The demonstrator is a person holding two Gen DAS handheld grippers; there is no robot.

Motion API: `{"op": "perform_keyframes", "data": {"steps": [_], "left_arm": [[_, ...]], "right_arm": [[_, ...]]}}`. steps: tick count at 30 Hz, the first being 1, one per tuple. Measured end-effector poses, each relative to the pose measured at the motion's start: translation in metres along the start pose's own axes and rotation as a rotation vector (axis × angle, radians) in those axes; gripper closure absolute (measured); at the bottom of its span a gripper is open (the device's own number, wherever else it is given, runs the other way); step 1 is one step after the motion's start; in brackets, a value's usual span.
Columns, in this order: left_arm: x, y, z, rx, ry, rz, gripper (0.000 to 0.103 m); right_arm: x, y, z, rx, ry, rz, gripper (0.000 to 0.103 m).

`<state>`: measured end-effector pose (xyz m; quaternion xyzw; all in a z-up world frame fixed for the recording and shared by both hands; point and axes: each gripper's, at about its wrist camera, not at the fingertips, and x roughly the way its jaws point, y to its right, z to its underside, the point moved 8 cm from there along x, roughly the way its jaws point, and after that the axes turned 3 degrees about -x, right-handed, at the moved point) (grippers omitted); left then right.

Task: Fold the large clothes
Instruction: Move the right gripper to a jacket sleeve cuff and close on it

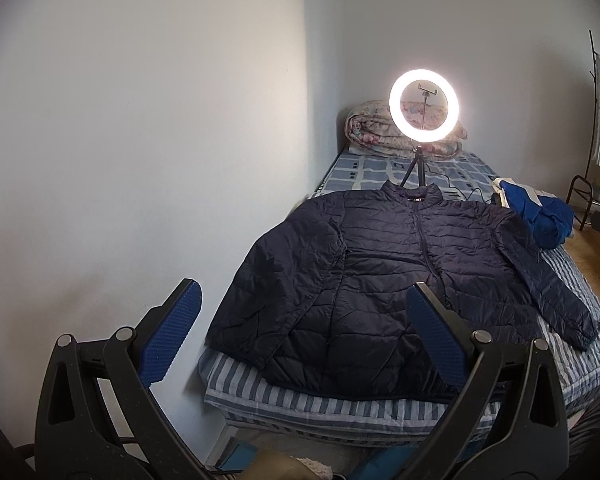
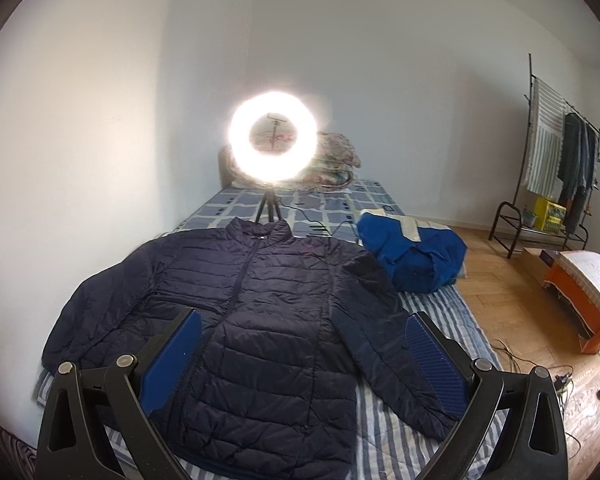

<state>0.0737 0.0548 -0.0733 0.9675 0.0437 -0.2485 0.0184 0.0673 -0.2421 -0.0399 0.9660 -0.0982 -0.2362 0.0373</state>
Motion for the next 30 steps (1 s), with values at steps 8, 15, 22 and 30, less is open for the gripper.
{"op": "perform_keyframes", "data": {"steps": [8,15,22,30], "left_arm": [[-0.009,-0.030,0.014,-0.005,0.012,-0.063,0.000],[-0.002,-0.058,0.034,-0.050,-0.044,-0.106,0.000],[0.016,-0.064,0.048,-0.068,-0.095,-0.095,0.000],[0.041,-0.059,0.050,-0.076,-0.120,-0.074,0.000]], "right_arm": [[0.027,-0.064,-0.022,-0.026,0.099,-0.232,0.000],[0.080,-0.163,-0.008,-0.117,-0.071,-0.499,0.001],[0.137,-0.258,0.041,-0.137,-0.319,-0.708,0.022],[0.195,-0.327,0.098,-0.081,-0.562,-0.794,0.049]]}}
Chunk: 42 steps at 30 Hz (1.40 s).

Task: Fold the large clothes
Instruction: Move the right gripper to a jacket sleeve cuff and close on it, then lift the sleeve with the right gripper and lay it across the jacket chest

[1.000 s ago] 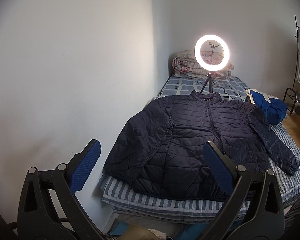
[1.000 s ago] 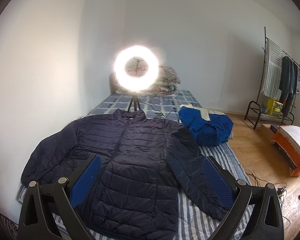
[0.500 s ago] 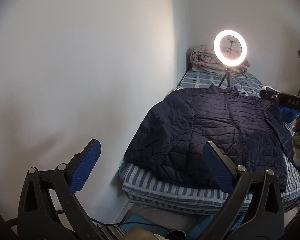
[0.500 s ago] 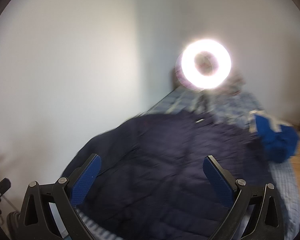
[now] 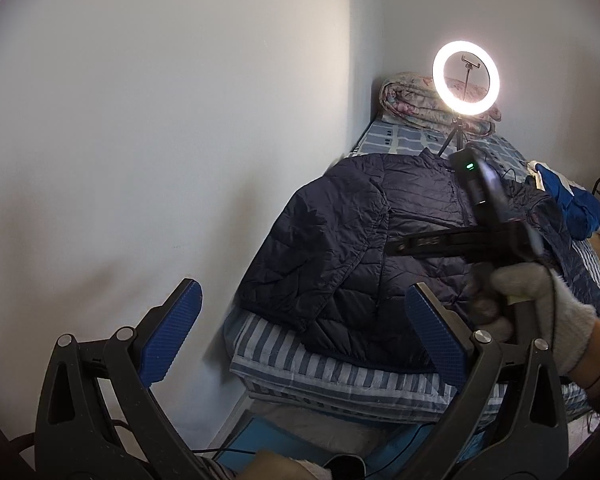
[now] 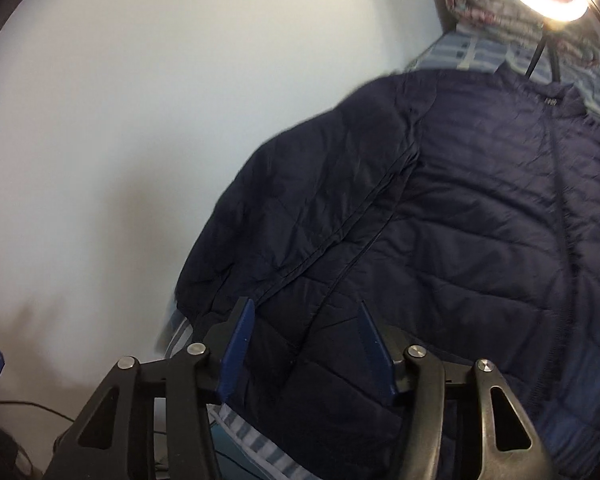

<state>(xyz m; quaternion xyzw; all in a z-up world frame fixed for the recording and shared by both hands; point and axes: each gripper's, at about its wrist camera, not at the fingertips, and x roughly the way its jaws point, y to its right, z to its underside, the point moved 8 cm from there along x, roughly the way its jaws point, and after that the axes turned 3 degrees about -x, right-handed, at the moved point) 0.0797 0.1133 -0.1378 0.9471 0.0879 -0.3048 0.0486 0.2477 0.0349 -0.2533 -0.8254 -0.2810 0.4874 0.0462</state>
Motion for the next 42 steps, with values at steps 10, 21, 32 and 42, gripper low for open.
{"op": "perform_keyframes", "data": {"steps": [10,21,32,42], "left_arm": [[0.023,-0.005,-0.004,-0.043,-0.012,0.005,0.000],[0.033,-0.010,-0.004,-0.043,-0.028,0.003,0.000],[0.019,-0.019,-0.002,-0.058,-0.017,-0.021,0.000],[-0.010,-0.047,0.012,-0.095,-0.028,-0.072,0.000]], "right_arm": [[0.077,-0.001,-0.001,0.171,-0.126,-0.110,0.058],[0.064,0.001,-0.013,0.092,-0.121,-0.095,0.103],[0.005,0.028,-0.003,-0.158,-0.121,0.114,0.076],[-0.022,-0.075,0.068,-0.665,-0.190,0.003,0.069]]}}
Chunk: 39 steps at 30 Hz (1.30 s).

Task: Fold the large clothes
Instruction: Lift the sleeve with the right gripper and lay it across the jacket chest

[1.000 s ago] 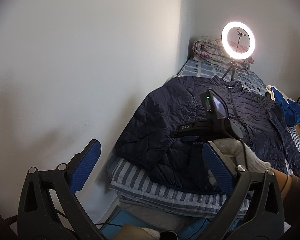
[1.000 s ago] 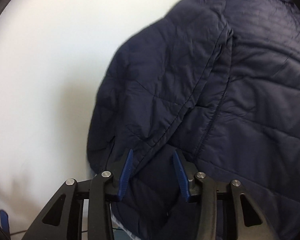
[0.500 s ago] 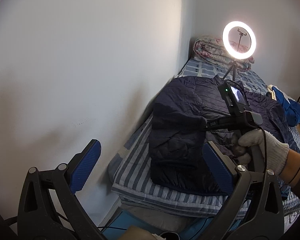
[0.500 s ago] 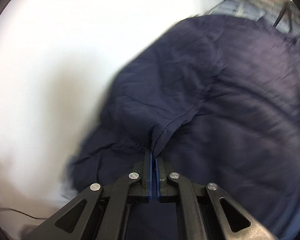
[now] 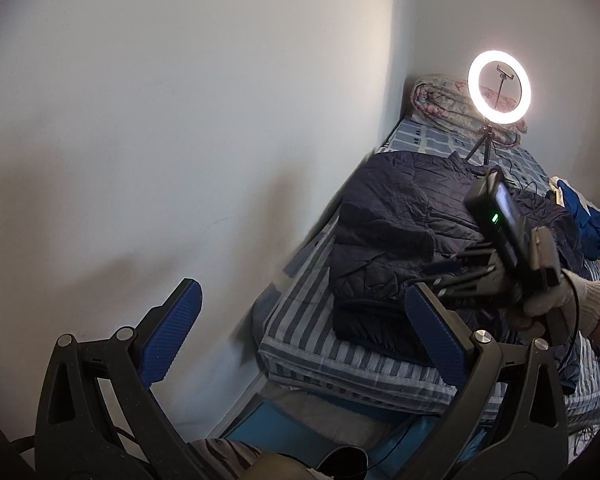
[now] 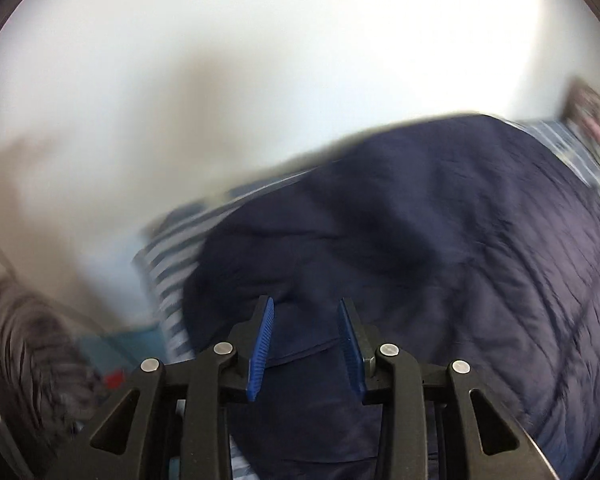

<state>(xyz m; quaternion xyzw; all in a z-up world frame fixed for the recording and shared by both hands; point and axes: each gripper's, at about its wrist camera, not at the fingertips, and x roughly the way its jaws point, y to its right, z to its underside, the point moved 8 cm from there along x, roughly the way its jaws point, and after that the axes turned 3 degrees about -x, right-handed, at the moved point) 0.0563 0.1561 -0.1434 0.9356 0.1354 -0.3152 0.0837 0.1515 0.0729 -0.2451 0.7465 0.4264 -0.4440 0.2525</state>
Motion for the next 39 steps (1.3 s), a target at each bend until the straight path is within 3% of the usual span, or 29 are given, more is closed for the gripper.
{"op": "perform_keyframes", "data": {"steps": [6,12,15,17,19,23,29,34,39], "left_arm": [[-0.004,0.002,0.002,0.005,0.004,0.013,0.000],[0.000,0.004,-0.001,0.004,0.011,0.010,0.000],[0.006,0.006,-0.003,-0.005,0.006,0.019,0.000],[0.009,0.010,-0.005,-0.006,0.006,0.025,0.000],[0.011,0.015,-0.008,-0.001,0.012,0.029,0.000],[0.015,0.029,-0.019,0.012,0.033,0.042,0.000],[0.030,0.062,-0.040,0.062,0.059,0.091,0.000],[0.060,0.109,-0.057,0.083,-0.013,0.188,0.000],[0.087,0.162,-0.078,0.082,-0.005,0.312,0.000]], "right_arm": [[0.033,-0.029,0.003,-0.144,-0.072,0.023,0.046],[0.071,-0.015,0.003,-0.207,-0.133,0.116,0.046],[0.082,-0.011,0.004,-0.217,-0.150,0.139,0.055],[0.085,-0.009,0.003,-0.219,-0.156,0.153,0.083],[0.079,-0.005,-0.003,-0.184,-0.130,0.136,0.094],[0.044,0.017,-0.019,-0.050,-0.017,0.062,0.096],[-0.015,0.085,-0.031,0.219,0.151,0.005,0.096],[-0.054,0.163,-0.022,0.440,0.260,0.033,0.096],[-0.070,0.228,-0.001,0.605,0.306,0.095,0.097]]}}
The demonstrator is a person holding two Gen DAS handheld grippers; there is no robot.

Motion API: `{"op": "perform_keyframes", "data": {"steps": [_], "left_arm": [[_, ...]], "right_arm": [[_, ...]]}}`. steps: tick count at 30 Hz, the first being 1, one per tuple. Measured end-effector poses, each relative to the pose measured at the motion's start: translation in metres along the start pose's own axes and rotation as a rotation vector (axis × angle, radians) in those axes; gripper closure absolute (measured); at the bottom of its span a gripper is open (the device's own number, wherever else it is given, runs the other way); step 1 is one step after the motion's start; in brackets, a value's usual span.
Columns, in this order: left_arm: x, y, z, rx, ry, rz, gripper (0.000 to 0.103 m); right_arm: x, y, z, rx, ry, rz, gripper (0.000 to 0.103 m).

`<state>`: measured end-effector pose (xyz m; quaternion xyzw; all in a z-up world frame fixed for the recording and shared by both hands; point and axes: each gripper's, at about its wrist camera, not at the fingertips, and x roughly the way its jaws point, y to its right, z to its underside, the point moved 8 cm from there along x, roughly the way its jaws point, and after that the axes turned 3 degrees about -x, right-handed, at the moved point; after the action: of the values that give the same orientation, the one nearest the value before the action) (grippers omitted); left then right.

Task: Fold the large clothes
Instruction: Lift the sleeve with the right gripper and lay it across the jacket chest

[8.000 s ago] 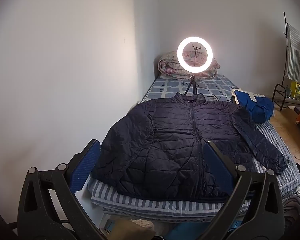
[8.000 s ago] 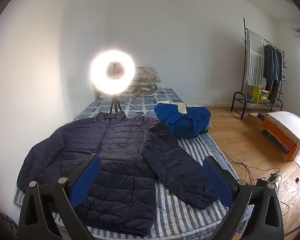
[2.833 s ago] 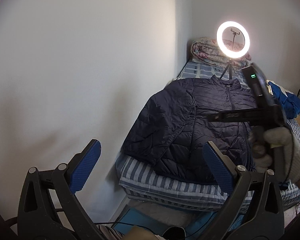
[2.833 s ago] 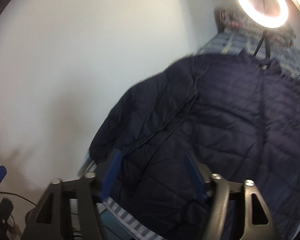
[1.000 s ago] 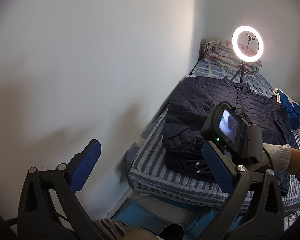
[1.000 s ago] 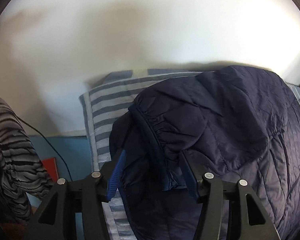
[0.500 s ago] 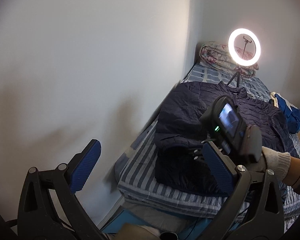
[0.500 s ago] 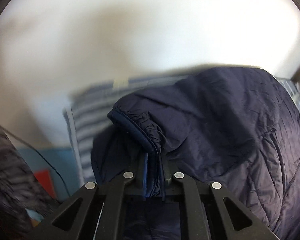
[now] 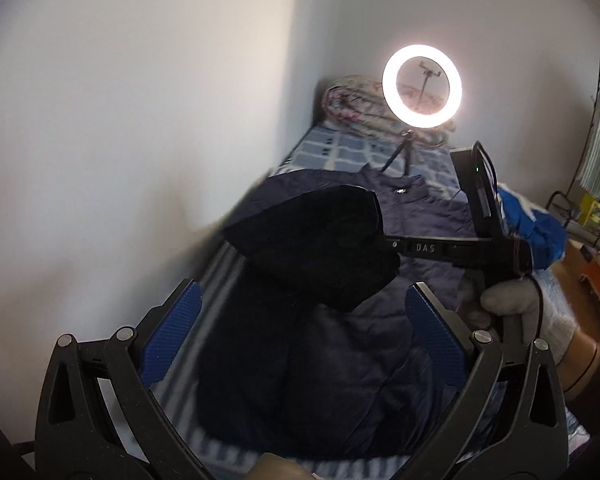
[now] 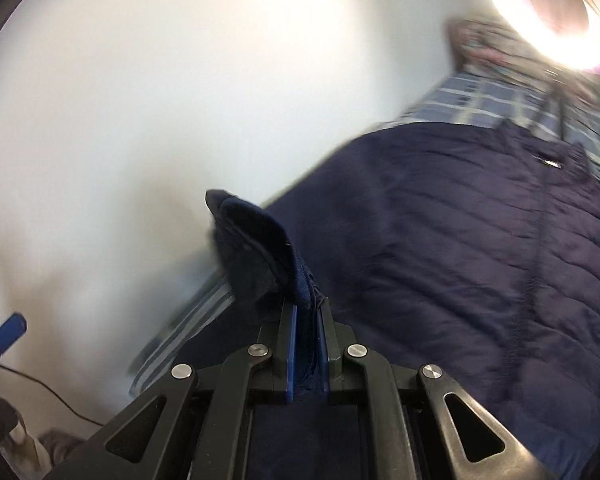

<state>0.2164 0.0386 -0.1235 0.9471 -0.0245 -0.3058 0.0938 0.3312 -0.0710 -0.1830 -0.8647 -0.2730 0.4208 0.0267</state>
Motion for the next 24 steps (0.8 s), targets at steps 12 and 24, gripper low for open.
{"op": "perform_keyframes", "data": {"steps": [12,24], "left_arm": [[0.075,0.040,0.010,-0.029,-0.076,0.067,0.000],[0.084,0.059,0.006,0.094,-0.039,0.016,0.000]], "right_arm": [[-0.013,0.149,-0.015,0.174,0.058,0.218,0.097],[-0.026,0.273,-0.007,0.266,0.088,0.420,0.097]]}}
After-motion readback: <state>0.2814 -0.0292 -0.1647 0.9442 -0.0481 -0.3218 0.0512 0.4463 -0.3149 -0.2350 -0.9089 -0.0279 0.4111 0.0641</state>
